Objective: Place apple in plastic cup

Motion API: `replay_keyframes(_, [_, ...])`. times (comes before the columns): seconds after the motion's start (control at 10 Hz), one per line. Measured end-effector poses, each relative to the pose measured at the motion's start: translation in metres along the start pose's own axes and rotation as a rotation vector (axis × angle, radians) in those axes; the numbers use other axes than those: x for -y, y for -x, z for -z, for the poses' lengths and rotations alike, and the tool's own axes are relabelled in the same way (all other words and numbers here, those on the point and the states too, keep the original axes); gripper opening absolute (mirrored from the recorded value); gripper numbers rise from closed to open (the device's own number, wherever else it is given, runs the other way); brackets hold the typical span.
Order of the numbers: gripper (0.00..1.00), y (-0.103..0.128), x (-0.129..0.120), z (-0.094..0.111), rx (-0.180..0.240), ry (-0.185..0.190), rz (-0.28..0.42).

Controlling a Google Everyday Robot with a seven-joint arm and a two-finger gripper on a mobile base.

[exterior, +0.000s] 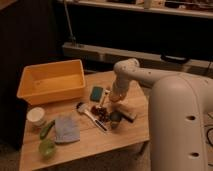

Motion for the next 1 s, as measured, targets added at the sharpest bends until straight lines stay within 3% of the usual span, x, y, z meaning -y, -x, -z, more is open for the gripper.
replay_keyframes(0.2, [0.00,-0.009,-0.042,0.054,0.023,0.002,0.091])
replay_keyframes(0.4, [0.00,-0.029,-0.087,0.078,0.015,0.037,0.183])
replay_keyframes(0.7, [0.00,-0.074,-0.152,0.093,-0.027,0.100,0.346])
replay_keyframes(1.0, [0.00,-0.121,-0.210,0.102,-0.097,0.179,0.534])
